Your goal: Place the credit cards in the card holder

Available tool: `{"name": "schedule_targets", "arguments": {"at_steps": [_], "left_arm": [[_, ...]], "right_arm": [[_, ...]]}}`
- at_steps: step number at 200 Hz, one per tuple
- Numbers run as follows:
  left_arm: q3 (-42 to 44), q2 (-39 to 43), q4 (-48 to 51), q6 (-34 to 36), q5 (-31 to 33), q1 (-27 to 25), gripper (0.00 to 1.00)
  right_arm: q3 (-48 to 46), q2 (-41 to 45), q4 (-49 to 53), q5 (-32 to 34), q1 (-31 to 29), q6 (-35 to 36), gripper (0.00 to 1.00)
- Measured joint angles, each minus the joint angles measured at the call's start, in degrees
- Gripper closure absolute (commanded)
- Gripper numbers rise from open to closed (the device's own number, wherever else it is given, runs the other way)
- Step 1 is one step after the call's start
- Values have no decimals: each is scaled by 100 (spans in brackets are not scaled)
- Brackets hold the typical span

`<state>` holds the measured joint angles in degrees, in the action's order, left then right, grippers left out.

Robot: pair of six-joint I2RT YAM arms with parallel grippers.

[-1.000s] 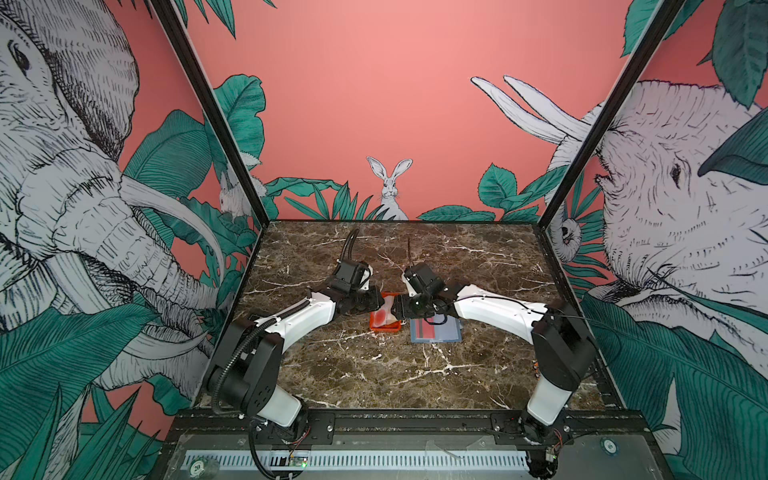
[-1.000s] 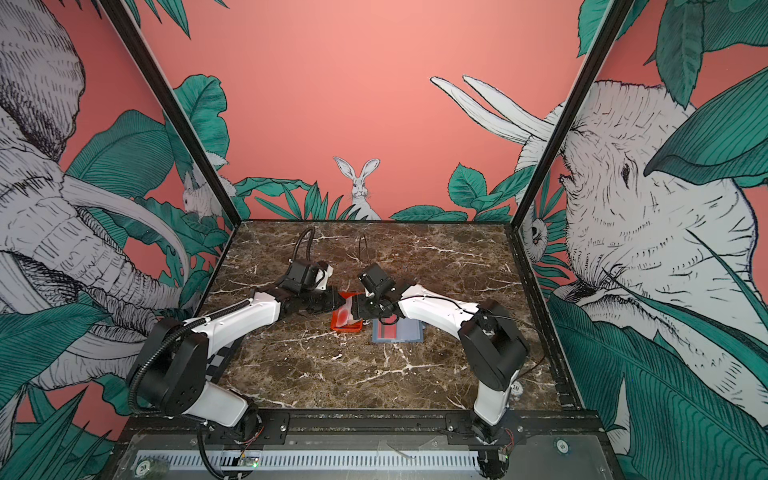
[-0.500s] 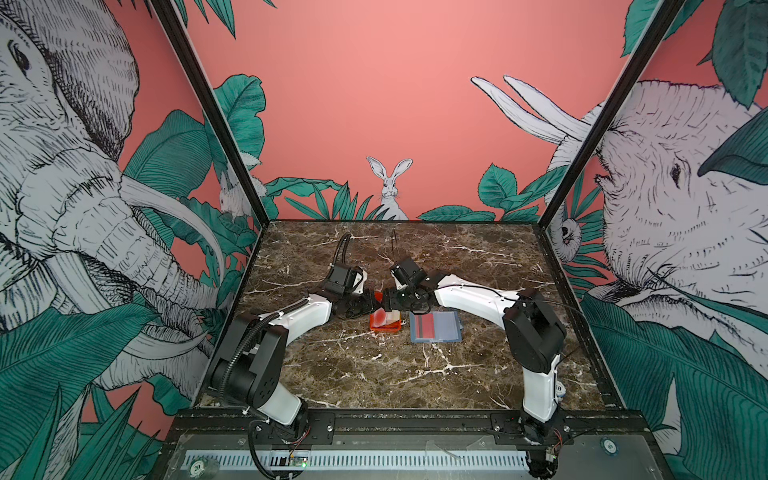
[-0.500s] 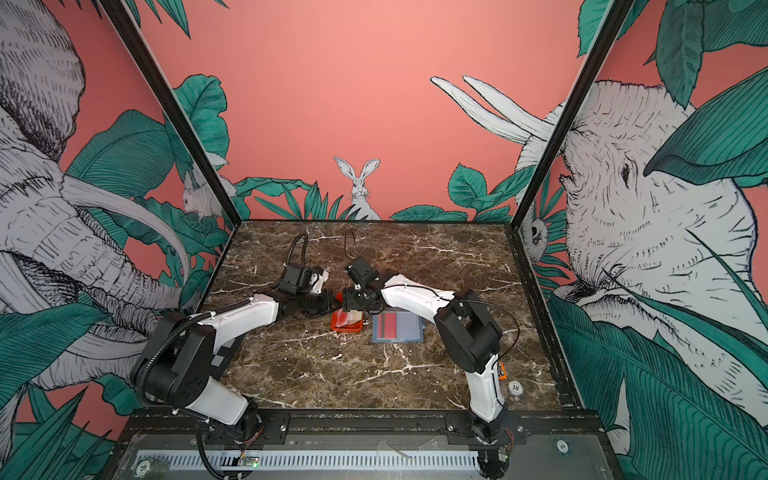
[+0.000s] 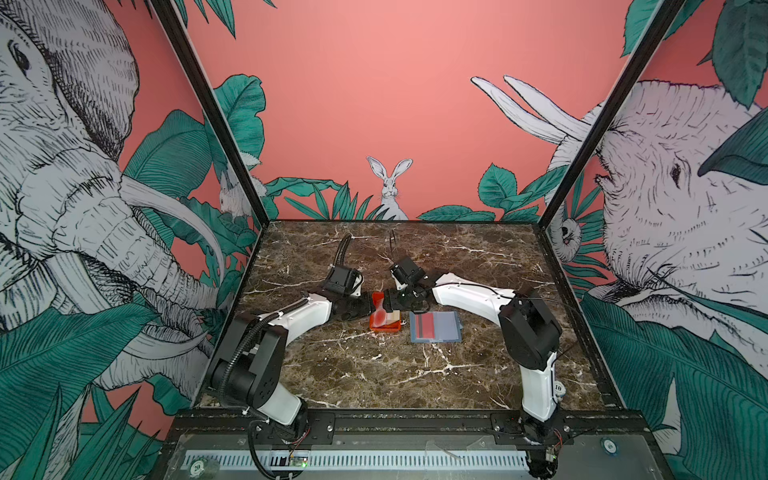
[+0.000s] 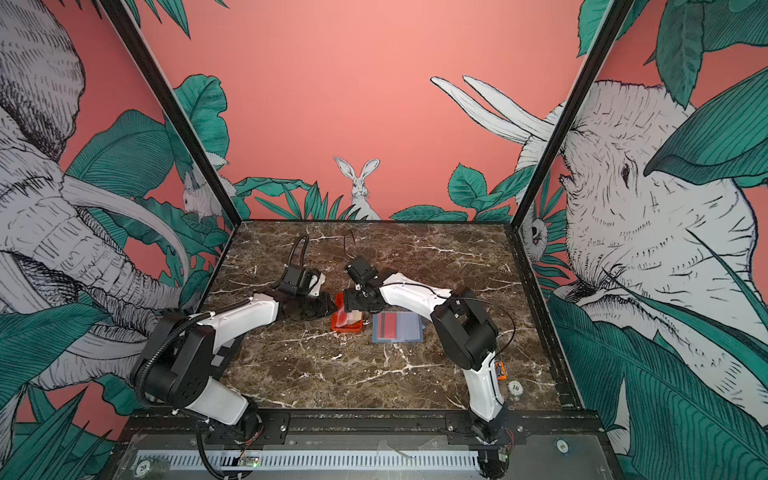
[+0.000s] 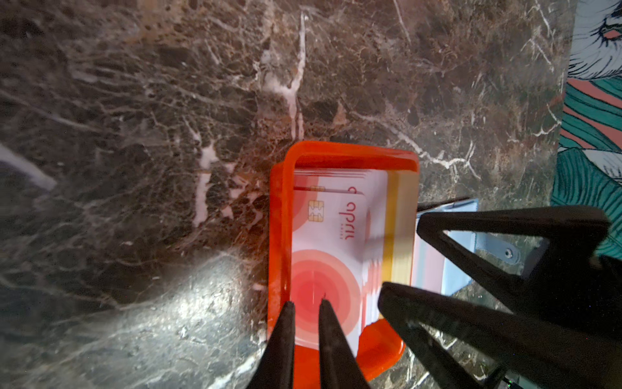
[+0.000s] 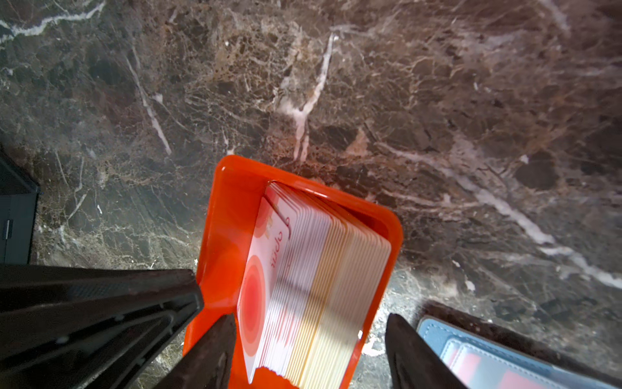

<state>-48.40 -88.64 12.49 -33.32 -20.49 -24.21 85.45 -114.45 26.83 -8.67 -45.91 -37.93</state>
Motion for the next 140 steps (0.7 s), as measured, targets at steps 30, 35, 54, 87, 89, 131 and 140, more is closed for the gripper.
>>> {"name": "schedule_targets", "arguments": {"at_steps": [30,35,54,87,89,131,140], "left_arm": [[-22,-59,-70,-7,-111,0,81],[-22,-61,-72,-9,-131,0,81],[-20,-61,-72,-26,-205,0,80],[55,-61,-216,-175,-463,-2,80],[63,-61,-219,-184,-472,-2,80],[131,-59,-254,-291,-570,-46,79],[129,-52,-223,-286,-555,-46,80]], "right_arm": [[59,-146,-107,-146,35,24,31],[72,-175,-116,-166,44,28,31],[109,-284,-142,-236,55,76,32],[199,-380,-175,-299,55,157,35],[208,-380,-175,-299,55,157,35],[476,-479,-227,-468,55,310,37],[525,-516,-240,-533,55,361,36]]}}
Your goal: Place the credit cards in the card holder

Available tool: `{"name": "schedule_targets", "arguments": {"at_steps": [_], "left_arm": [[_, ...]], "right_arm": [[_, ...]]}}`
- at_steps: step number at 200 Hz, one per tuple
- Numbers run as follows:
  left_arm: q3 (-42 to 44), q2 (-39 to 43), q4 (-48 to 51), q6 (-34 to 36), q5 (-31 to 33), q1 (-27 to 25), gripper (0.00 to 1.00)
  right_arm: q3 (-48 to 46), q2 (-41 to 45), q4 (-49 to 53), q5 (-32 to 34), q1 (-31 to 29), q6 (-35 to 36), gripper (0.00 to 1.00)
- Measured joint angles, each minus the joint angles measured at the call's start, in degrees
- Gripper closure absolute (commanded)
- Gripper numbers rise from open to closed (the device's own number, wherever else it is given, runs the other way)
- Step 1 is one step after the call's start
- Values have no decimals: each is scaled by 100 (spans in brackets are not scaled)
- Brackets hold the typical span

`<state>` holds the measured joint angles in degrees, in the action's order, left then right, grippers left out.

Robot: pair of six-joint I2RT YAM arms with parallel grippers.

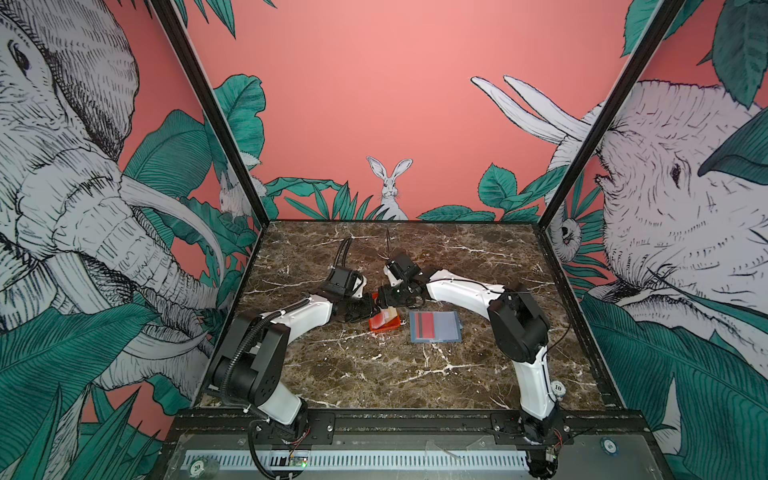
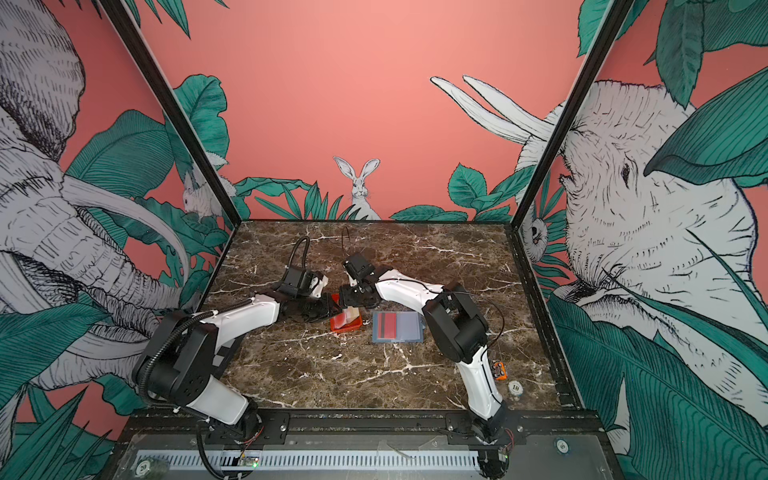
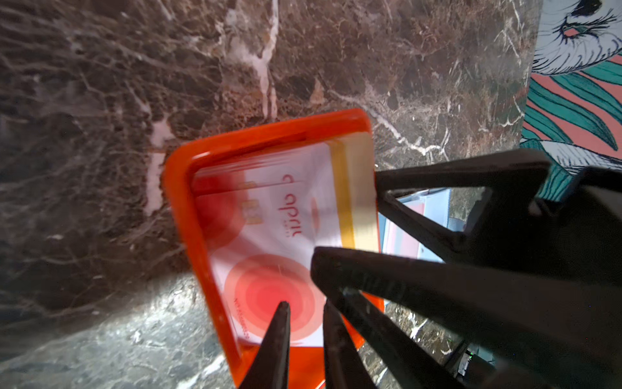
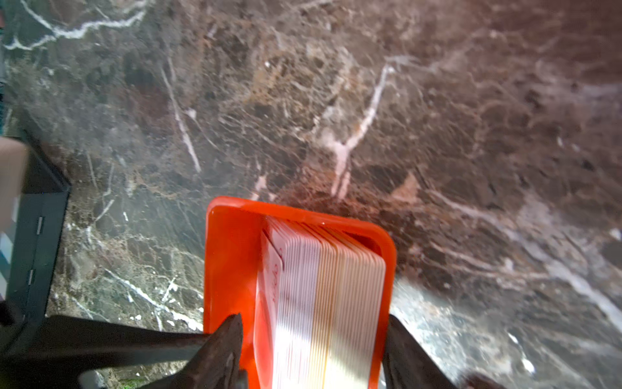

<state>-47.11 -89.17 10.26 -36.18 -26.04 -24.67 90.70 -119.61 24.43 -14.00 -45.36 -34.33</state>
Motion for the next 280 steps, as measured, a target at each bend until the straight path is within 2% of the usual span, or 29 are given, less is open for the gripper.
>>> {"name": "schedule_targets", "arguments": {"at_steps": [89,280], "left_arm": [[-179,-68,334,122,280,0,88],[-236,-315,330,264,452,0,92]], "right_arm": [[55,-155,31,-153,4,160,34],[26,-326,-7,-448,166,138,37]]}}
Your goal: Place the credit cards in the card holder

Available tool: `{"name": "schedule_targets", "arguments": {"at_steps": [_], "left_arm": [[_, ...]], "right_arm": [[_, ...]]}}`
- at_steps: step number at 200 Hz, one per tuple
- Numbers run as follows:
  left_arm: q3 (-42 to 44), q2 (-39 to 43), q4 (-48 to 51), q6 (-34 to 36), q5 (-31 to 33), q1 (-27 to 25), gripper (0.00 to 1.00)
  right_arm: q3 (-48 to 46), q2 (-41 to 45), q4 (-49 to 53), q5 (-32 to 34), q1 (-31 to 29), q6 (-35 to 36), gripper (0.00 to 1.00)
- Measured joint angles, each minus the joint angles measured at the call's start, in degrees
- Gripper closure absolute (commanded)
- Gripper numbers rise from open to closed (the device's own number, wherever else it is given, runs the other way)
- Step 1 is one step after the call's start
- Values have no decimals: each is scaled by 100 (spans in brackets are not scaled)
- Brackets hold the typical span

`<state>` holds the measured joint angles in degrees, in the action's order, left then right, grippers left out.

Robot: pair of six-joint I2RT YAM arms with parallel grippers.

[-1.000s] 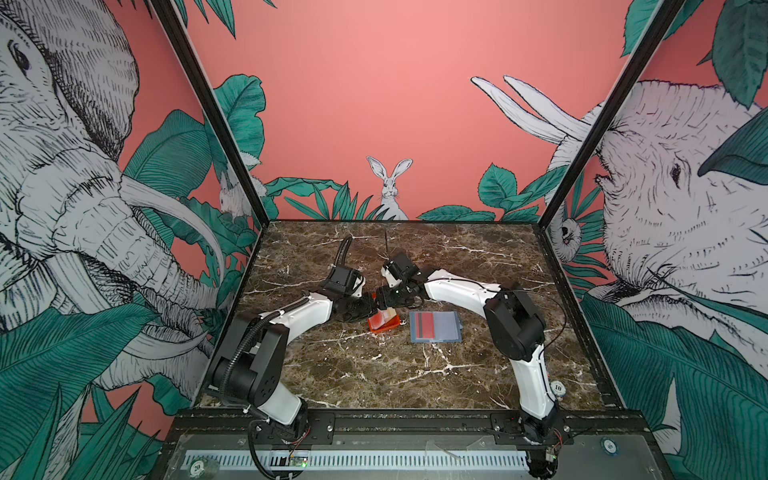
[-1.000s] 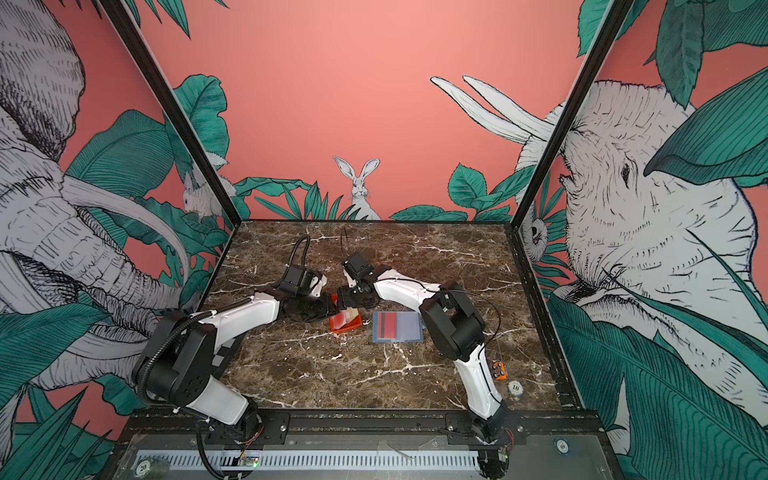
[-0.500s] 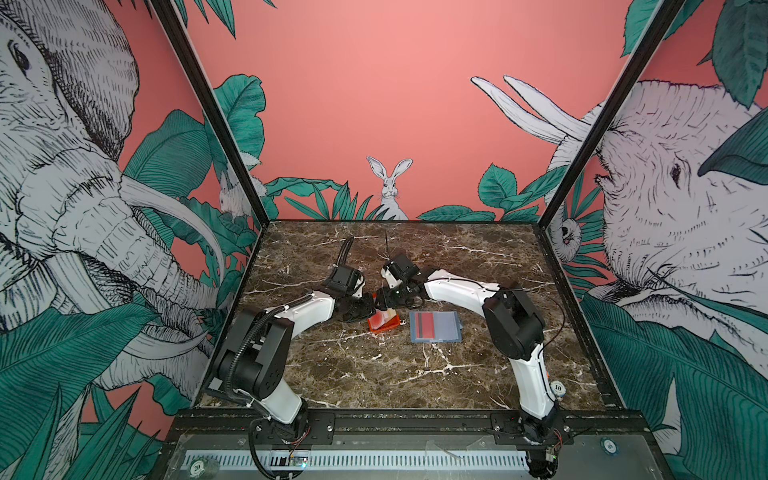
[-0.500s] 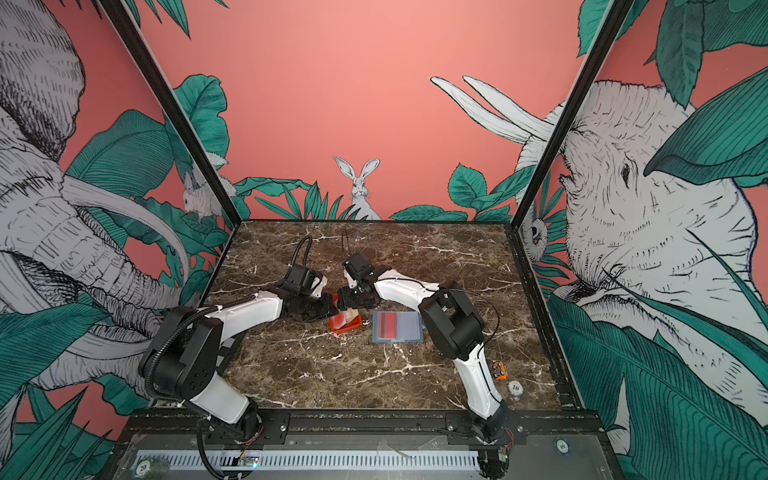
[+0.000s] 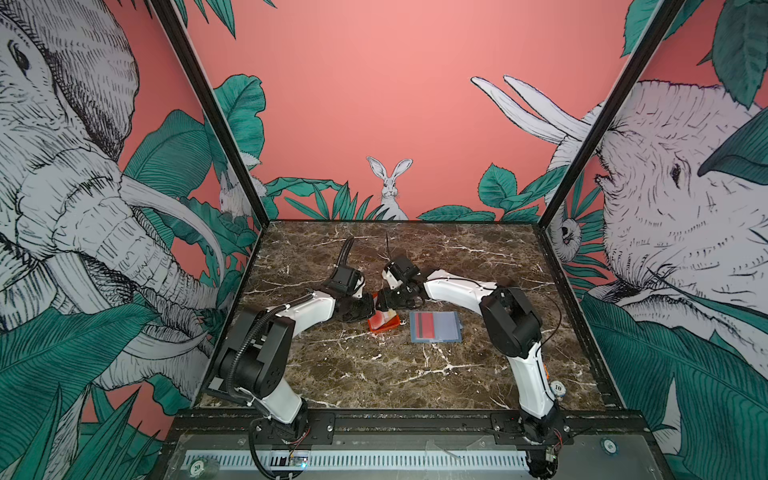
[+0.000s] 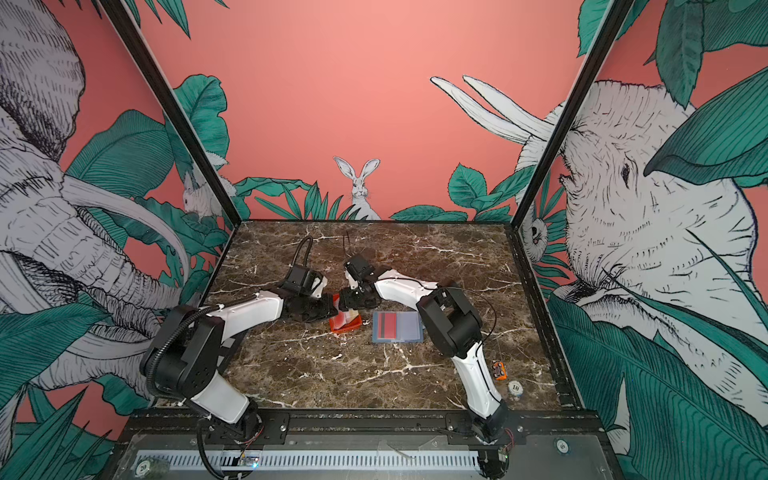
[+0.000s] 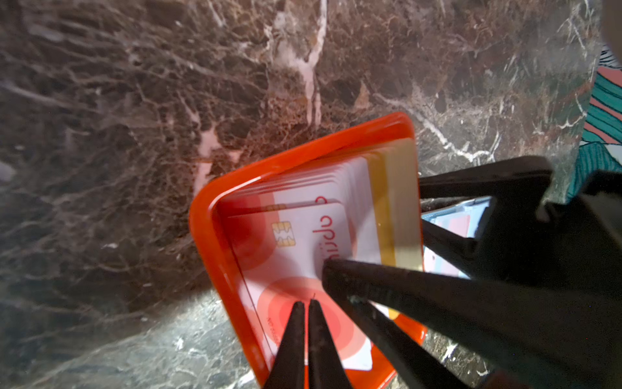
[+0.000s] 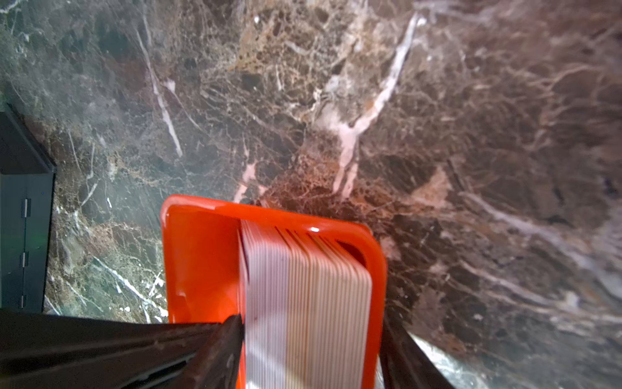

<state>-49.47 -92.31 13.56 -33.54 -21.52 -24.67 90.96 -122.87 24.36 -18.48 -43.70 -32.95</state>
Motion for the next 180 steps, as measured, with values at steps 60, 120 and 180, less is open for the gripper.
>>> {"name": "schedule_targets", "arguments": {"at_steps": [60,120,180], "left_arm": [[0,-70,-22,17,-13,-7,91],[-15,-179,-155,11,-101,-9,89],[-33,-190,-168,0,-153,-11,89]], "right_arm": [[-31,2,-46,-138,127,7,38],[-92,90,-24,-131,212,44,37],[-284,321,-7,-131,251,107,36]]}}
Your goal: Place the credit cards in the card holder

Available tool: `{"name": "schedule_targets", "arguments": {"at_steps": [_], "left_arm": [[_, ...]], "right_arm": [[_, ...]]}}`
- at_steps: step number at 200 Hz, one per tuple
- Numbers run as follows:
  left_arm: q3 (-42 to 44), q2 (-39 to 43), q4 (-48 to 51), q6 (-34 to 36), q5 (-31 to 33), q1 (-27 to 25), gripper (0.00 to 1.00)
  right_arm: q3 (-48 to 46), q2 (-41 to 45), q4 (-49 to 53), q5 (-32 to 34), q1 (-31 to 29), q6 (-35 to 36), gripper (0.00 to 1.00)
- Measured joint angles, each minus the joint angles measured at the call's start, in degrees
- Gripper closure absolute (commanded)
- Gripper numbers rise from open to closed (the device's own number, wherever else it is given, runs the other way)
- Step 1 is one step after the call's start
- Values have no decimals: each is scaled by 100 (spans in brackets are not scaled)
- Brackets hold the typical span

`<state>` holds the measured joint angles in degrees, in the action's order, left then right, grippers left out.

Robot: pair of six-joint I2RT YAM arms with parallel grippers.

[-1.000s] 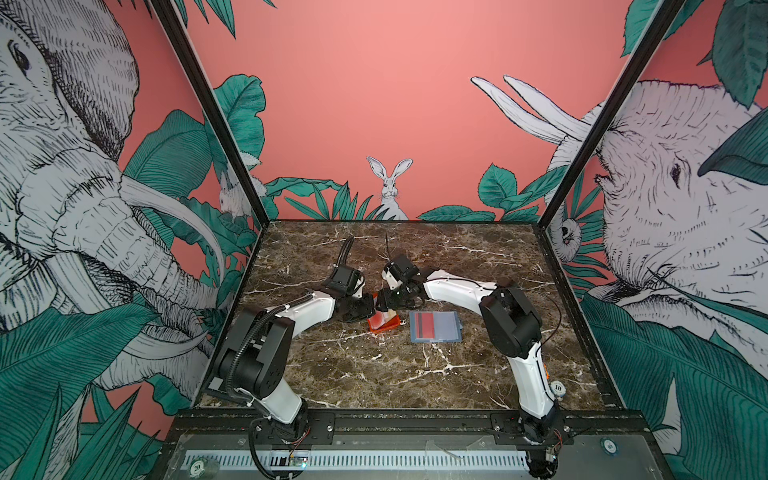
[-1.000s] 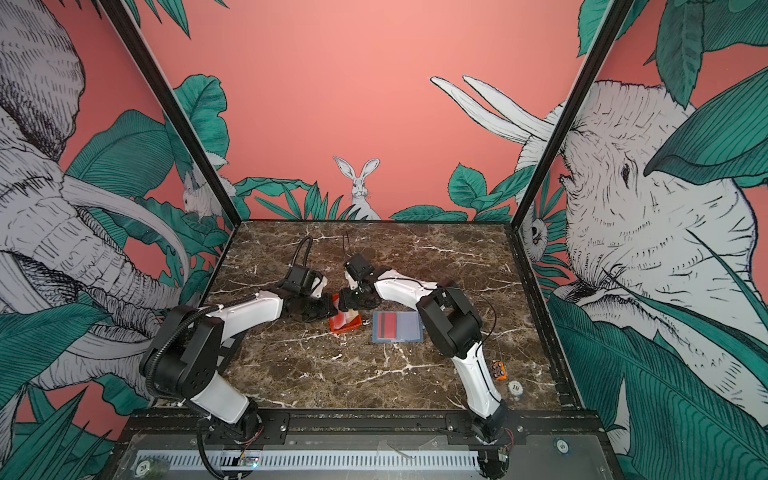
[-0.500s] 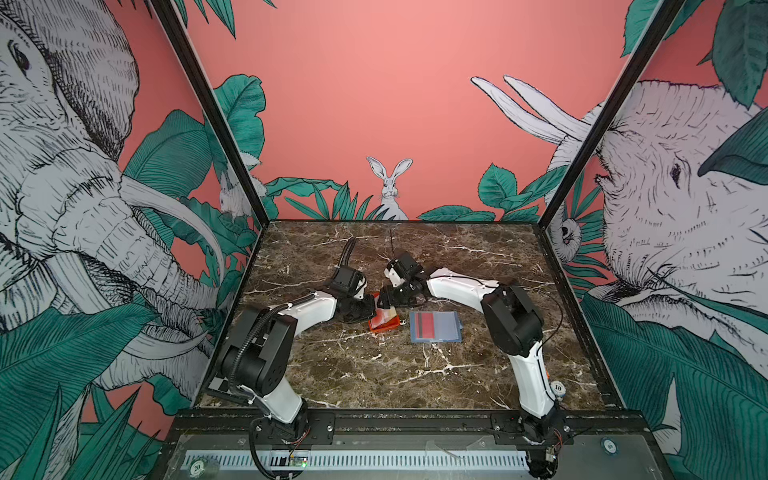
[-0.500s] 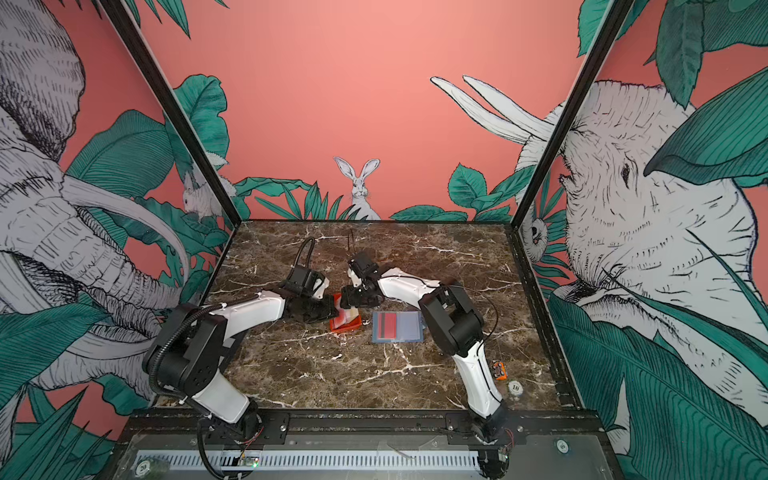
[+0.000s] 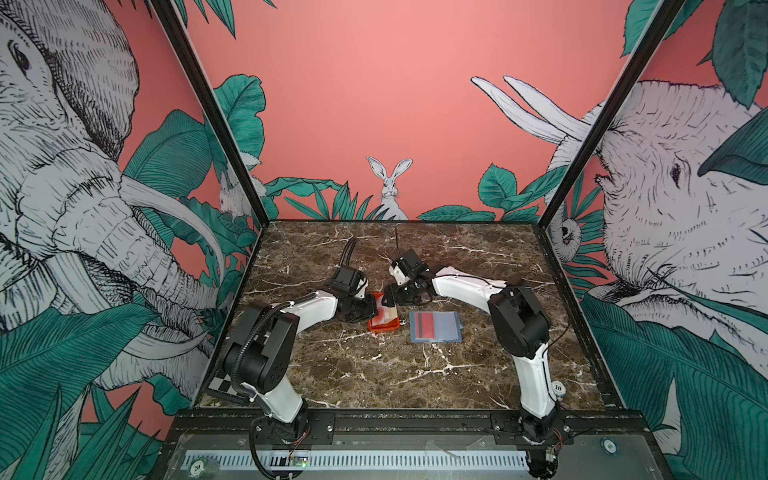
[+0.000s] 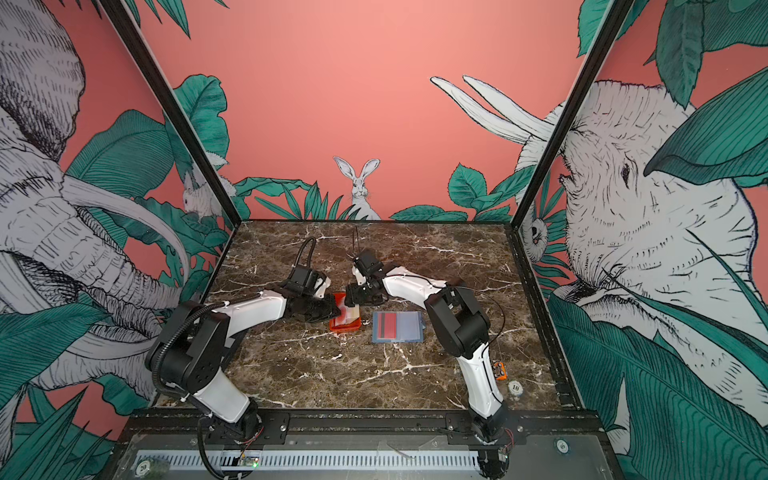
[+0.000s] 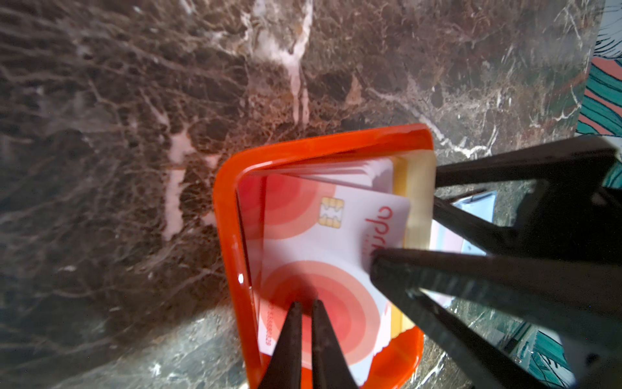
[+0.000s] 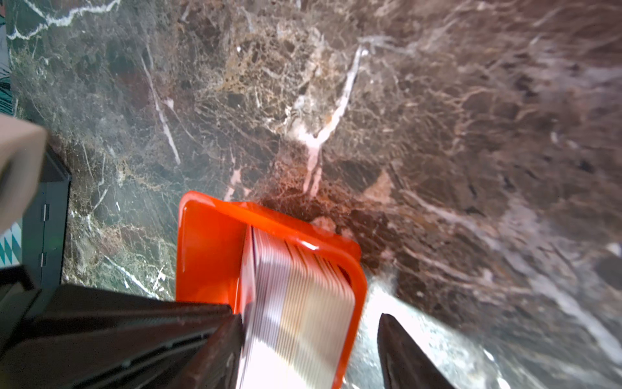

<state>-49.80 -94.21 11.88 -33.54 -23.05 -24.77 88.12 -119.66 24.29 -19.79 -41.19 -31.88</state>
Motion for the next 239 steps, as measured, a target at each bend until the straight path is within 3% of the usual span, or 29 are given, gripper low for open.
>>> {"name": "schedule_targets", "arguments": {"at_steps": [139,239], "left_arm": [[-76,-9,4,-122,-33,0,91],[-74,-61,-22,-120,-94,0,91]], "right_arm": [[-551,133,-249,-208,-232,-90,31],[-695,487,-181,262,-160,-109,32]]}}
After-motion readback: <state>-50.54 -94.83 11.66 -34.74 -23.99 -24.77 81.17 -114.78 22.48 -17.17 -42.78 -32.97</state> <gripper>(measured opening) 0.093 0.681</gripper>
